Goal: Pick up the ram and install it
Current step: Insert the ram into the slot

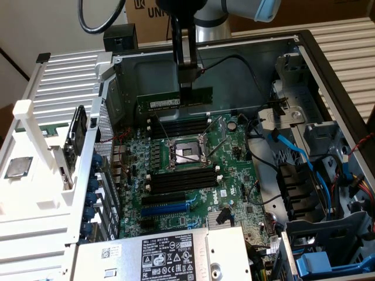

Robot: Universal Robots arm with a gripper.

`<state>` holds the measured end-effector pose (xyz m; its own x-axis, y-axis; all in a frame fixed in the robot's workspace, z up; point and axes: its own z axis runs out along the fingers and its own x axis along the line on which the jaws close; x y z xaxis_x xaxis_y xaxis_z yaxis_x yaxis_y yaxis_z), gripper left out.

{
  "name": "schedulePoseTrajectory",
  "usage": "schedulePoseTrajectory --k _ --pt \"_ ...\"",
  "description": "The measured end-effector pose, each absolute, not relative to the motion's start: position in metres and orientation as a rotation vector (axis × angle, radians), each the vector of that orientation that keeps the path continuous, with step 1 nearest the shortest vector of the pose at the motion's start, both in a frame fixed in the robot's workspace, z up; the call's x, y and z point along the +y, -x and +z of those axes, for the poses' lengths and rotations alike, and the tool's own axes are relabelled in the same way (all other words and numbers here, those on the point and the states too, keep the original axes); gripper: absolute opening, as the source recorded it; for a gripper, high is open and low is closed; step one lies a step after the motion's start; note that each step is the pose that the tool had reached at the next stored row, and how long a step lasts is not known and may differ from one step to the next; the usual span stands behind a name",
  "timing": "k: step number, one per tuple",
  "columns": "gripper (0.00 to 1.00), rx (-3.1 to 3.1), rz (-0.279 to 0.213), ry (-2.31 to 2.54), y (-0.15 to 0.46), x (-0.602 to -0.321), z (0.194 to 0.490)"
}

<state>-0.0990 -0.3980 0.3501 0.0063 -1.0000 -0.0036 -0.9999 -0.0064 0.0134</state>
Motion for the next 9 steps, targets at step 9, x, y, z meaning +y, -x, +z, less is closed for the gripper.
schedulePoseTrajectory --k 9 --pt "0.13 -2.21 -0.02 -2.224 0.0989 -0.398 0.3404"
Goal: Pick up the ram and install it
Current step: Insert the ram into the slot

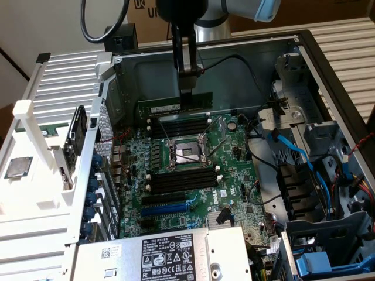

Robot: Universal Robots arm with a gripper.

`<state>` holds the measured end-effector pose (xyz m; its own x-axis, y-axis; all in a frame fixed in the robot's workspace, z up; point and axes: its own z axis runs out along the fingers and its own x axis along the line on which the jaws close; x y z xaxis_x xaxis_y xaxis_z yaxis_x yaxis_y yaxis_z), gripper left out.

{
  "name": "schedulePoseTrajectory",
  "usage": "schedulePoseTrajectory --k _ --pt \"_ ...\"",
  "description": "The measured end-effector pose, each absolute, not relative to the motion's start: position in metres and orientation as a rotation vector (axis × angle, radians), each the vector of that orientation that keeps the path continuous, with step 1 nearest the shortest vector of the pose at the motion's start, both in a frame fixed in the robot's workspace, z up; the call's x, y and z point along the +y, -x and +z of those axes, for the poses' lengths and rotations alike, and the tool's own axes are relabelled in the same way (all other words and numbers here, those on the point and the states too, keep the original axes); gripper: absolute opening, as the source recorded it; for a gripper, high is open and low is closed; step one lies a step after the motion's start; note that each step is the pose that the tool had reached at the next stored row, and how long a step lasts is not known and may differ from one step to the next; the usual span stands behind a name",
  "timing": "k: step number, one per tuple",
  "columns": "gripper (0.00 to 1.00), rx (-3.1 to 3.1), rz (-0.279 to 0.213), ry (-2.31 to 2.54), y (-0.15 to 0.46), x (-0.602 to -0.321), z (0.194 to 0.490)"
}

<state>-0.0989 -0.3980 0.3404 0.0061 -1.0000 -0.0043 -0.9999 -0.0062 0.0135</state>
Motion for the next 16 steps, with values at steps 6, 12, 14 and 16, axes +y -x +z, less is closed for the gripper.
schedulePoseTrajectory --k 6,12,14,16 --pt "0.13 -2.211 -0.022 -2.224 0.097 -0.402 0.334" --pt "0.13 -2.211 -0.022 -2.224 0.097 -0.402 0.325" --pt "0.13 -2.211 -0.022 -2.224 0.097 -0.402 0.322" --pt "0.13 -2.212 -0.023 -2.224 0.096 -0.402 0.319"
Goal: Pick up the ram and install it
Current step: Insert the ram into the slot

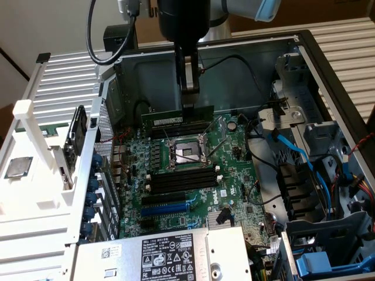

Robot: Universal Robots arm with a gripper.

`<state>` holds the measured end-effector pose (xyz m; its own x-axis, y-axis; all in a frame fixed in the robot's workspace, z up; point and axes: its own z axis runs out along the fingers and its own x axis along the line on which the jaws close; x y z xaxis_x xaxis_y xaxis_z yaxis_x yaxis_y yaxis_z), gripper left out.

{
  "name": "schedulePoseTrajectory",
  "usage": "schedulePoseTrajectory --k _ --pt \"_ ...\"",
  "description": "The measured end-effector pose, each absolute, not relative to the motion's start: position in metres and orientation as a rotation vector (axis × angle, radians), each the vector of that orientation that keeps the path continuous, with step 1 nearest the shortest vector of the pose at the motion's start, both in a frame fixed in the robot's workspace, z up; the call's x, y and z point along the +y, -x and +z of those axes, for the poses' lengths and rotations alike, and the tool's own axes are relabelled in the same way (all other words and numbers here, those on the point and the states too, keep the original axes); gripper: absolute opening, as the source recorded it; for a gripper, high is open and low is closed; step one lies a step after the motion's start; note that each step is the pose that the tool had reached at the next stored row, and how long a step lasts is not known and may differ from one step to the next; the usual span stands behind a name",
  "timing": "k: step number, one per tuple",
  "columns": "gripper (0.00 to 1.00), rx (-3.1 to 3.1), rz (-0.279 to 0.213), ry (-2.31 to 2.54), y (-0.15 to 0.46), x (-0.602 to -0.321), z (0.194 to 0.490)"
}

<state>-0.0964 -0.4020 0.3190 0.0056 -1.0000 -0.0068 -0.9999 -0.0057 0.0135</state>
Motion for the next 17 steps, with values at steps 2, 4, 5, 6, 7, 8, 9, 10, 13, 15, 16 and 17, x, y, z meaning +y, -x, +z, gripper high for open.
schedulePoseTrajectory --k 2,4,5,6,7,8,9,10,13,15,16,17 --pt "0.13 -2.212 -0.023 -2.224 0.096 -0.402 0.316" --pt "0.13 -2.214 -0.025 -2.225 0.094 -0.402 0.313" --pt "0.13 -2.214 -0.026 -2.225 0.093 -0.403 0.312" --pt "0.13 -2.215 -0.027 -2.225 0.093 -0.403 0.311" --pt "0.13 -2.216 -0.029 -2.226 0.093 -0.404 0.31" --pt "0.13 -2.216 -0.03 -2.226 0.093 -0.405 0.31" --pt "0.13 -2.217 -0.031 -2.227 0.093 -0.406 0.309" --pt "0.13 -2.218 -0.033 -2.227 0.093 -0.407 0.309" --pt "0.13 -2.221 -0.037 -2.227 0.092 -0.409 0.307" --pt "0.13 -2.223 -0.039 -2.228 0.092 -0.411 0.306" --pt "0.13 -2.224 -0.041 -2.228 0.092 -0.411 0.305" --pt "0.13 -2.225 -0.042 -2.228 0.092 -0.412 0.305"
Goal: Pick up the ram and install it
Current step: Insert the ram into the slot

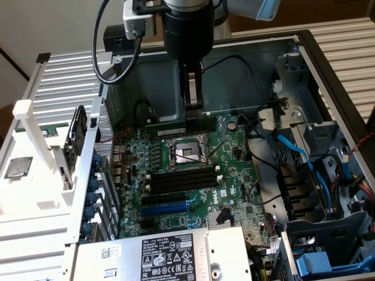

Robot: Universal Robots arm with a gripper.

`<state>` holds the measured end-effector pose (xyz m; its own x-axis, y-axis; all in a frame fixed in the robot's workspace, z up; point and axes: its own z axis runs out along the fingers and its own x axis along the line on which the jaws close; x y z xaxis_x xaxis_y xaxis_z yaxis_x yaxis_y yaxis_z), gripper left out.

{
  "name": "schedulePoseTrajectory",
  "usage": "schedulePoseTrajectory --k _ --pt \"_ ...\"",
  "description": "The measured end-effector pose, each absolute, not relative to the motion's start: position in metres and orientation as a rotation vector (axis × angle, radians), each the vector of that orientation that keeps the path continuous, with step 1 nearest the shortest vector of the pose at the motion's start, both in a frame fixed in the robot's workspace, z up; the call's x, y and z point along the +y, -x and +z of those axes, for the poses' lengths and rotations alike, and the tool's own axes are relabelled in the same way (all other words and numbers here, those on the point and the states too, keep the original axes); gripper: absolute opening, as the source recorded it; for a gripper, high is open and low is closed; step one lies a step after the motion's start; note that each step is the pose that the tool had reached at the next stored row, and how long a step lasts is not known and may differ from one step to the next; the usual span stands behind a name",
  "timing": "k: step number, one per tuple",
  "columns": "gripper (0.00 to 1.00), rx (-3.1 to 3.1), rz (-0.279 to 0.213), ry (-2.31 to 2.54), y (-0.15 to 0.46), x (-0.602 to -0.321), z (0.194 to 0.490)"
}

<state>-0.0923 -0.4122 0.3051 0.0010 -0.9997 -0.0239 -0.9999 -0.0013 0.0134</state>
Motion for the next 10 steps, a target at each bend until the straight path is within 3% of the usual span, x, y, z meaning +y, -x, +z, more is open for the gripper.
schedulePoseTrajectory --k 10 --pt "0.13 2.215 0.044 2.214 0.0922 -0.415 0.3027"
